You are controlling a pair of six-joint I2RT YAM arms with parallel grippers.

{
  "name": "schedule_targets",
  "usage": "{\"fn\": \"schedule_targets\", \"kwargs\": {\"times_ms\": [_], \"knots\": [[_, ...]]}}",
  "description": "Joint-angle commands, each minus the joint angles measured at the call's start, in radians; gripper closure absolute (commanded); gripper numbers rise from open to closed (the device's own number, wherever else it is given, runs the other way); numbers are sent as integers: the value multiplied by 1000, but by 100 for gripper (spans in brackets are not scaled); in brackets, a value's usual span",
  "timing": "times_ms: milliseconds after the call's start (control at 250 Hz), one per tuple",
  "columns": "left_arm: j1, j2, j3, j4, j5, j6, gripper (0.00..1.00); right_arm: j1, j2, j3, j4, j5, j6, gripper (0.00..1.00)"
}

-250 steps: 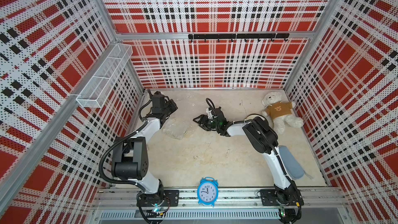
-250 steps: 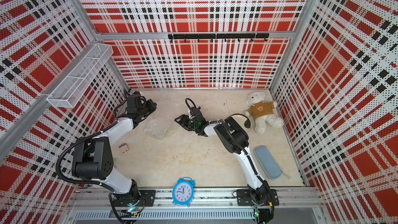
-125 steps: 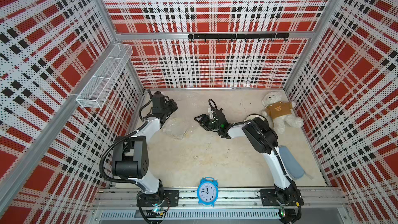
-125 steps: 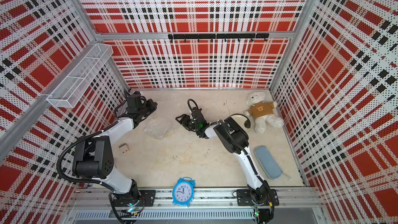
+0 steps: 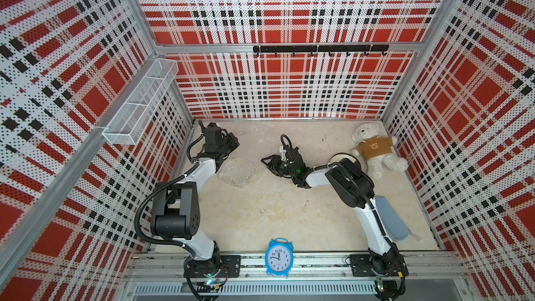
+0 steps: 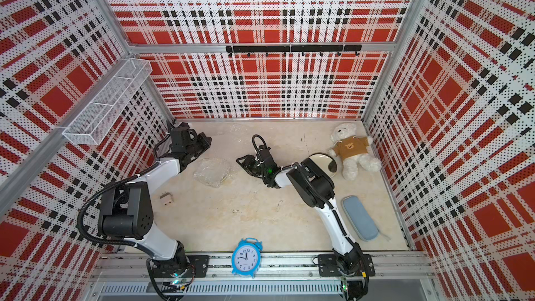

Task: Unpack dinner plates from bubble wrap
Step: Adjust the bubble wrap on the bubble wrap.

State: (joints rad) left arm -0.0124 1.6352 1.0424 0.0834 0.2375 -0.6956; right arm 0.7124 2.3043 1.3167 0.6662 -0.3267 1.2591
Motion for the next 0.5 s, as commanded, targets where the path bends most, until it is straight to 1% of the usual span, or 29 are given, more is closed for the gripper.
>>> {"fn": "schedule_targets", "kwargs": {"times_ms": [0,208,336,380,496], "knots": [[4,23,8,30,18,-6,100,5,-25,3,29,40,-25,63],[5,42,24,42,44,2,100,-28,-67,-19,18,56,-51,82],[4,65,43,59,77,31,100,-68,-94,9,-58,27,-108,93],[3,75,52,61,89,39,100,-85,-105,19,-86,16,-132,100],[0,98,71,65,111,63,100,-131,-127,55,-174,-8,-203,100]]}}
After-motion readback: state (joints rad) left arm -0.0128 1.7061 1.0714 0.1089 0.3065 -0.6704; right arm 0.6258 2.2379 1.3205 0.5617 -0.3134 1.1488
